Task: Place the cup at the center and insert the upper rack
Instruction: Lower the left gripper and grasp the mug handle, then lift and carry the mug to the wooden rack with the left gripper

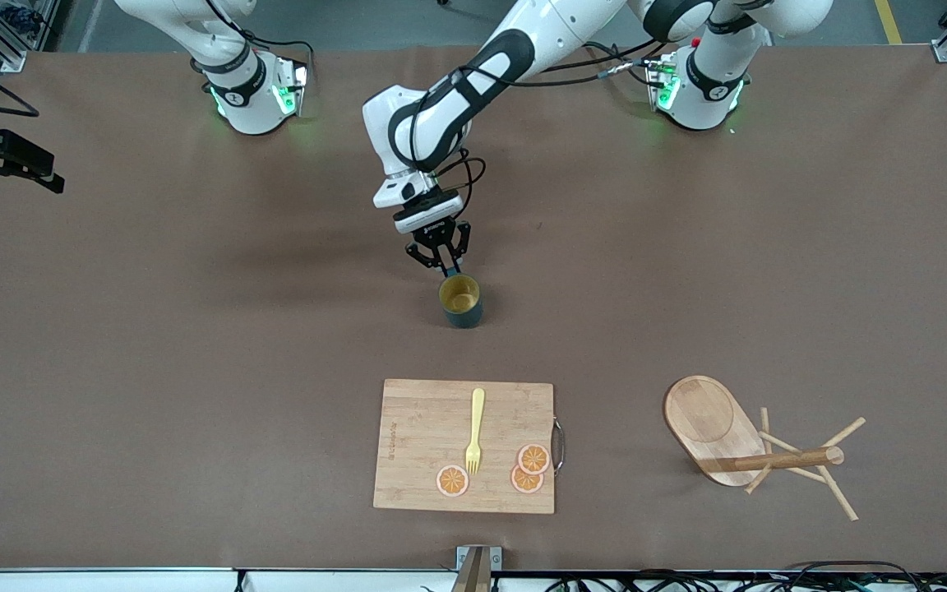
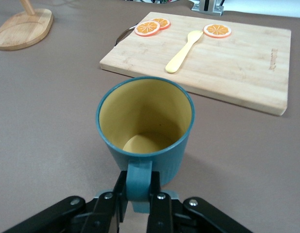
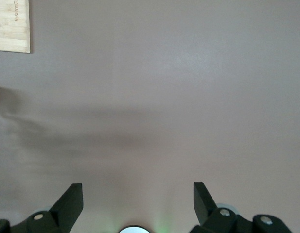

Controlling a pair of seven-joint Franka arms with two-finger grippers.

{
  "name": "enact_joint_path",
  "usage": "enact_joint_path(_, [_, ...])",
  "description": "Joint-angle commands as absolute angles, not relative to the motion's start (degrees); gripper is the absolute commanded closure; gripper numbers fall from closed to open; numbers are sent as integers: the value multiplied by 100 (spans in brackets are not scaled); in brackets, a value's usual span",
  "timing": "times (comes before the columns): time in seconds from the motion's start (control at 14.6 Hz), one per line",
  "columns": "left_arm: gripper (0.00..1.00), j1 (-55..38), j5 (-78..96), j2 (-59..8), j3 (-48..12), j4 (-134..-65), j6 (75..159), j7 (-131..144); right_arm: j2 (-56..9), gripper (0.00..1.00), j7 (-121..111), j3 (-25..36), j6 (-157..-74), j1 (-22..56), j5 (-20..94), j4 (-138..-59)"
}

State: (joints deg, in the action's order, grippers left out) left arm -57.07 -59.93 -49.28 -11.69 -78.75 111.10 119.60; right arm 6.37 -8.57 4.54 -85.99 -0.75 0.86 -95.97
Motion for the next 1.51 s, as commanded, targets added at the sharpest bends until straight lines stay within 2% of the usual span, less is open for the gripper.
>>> enact_joint_path(0.0, [100,-5608,-5346,-4335,-1134,-7901,11057,11953,835,0,-791,395,-8631,-123,-9,-9826])
enact_joint_path(0.27, [100,-5099,-4134,-3553,-1134,-7901,11065,11726,835,0,-651,404,-8561,-123,0,-9817])
enact_joint_path(0.55, [100,-4212,-2430,-2841,-1160,-7884,11136,10330,861,0,-571,422,-8411,-132,18,-9791])
enact_joint_path(0.89, [100,-2605,-119,-2286,-1169,-7673,11136,8547,958,0,-580,396,-8411,-105,18,-9809])
enact_joint_path(1.1, [100,-1743,728,-2294,-1169,-7620,11144,7833,958,0,-598,396,-8446,-97,18,-9817])
enact_joint_path(1.44, [100,-406,2896,-2768,-1160,-7286,11241,6866,949,0,-606,404,-8516,-106,9,-9809])
